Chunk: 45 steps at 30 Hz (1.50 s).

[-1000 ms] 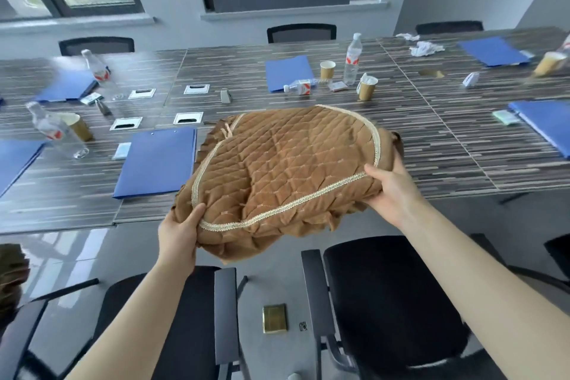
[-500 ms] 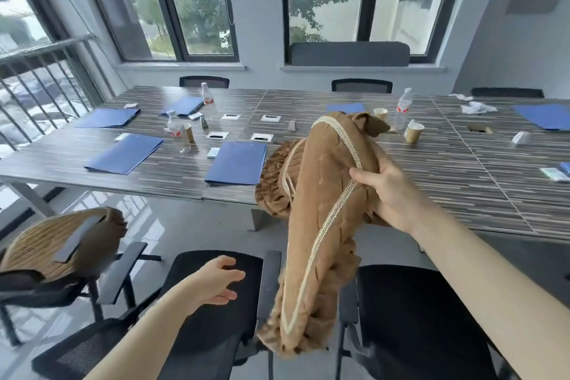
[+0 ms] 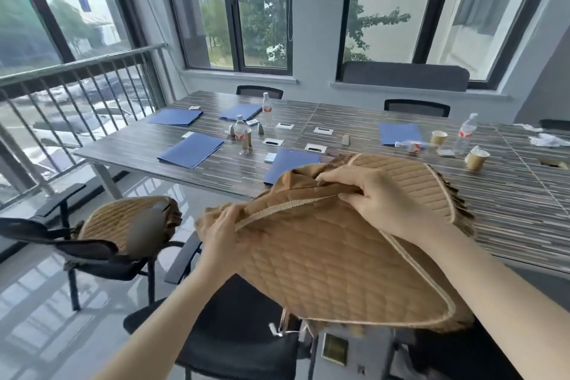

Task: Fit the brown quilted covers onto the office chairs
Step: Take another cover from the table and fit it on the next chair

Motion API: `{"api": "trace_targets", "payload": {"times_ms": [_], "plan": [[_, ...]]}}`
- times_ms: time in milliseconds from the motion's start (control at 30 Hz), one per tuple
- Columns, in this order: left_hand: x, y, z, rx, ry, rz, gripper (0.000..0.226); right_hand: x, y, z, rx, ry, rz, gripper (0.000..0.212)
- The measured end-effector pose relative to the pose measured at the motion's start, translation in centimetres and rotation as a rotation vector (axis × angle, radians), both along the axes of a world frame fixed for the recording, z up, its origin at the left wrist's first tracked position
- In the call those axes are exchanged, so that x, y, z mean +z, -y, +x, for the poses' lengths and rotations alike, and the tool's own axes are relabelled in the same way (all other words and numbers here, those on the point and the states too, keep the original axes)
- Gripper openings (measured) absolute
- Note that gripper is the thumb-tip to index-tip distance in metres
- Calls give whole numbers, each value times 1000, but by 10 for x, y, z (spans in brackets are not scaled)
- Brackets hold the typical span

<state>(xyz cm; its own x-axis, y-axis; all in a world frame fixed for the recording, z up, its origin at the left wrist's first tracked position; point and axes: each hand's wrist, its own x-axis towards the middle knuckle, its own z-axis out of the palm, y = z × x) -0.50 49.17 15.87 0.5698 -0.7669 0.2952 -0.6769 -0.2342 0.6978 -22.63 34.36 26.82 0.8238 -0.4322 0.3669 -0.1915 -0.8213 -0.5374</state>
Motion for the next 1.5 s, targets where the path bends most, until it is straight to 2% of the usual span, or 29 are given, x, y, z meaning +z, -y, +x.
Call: {"api": "trace_targets", "payload": {"times_ms": [33,133,267,333,433,533,567,667,767,833,933,1033,1167,1233,1267,1367,1500], "plan": [[1,-13,12,-5,-31,-30,35,0,-8,17,17,17,-83,49],[-4,-46,54,-17,-164,-17,29,2,-32,69,25,50,-313,47],[-1,-85,108,-29,-313,-100,14,1,-53,136,-87,120,-415,53],[-3,-96,131,-7,-399,-151,9,-4,-58,158,-131,192,-426,47],[-12,-117,166,-19,-560,-181,21,-26,-71,180,-165,276,-329,38],[-9,-125,185,40,-703,-258,5,-59,-61,181,-261,262,-220,39],[-7,-125,190,70,-756,-292,7,-71,-55,179,-316,230,-170,38],[-6,-123,211,94,-942,-379,9,-111,-40,172,-515,71,105,36],[-8,-114,225,102,-1060,-427,26,-147,-27,162,-686,-99,427,48],[-7,-104,231,103,-1106,-437,24,-163,-10,159,-707,-130,628,59],[-5,-87,245,78,-1130,-417,27,-180,22,169,-707,-5,968,77],[-5,-64,260,71,-1128,-388,28,-183,57,184,-663,272,1351,51],[-15,-35,291,82,-1045,-400,38,-174,104,196,-542,424,1347,57],[-23,-25,301,82,-1000,-387,45,-176,121,200,-591,465,1278,54],[-31,-17,304,92,-983,-374,41,-181,130,203,-618,472,1241,52],[-59,4,306,164,-962,-322,22,-197,145,207,-676,436,1116,48],[-115,27,308,232,-964,-177,32,-243,143,207,-797,324,1029,57]]}}
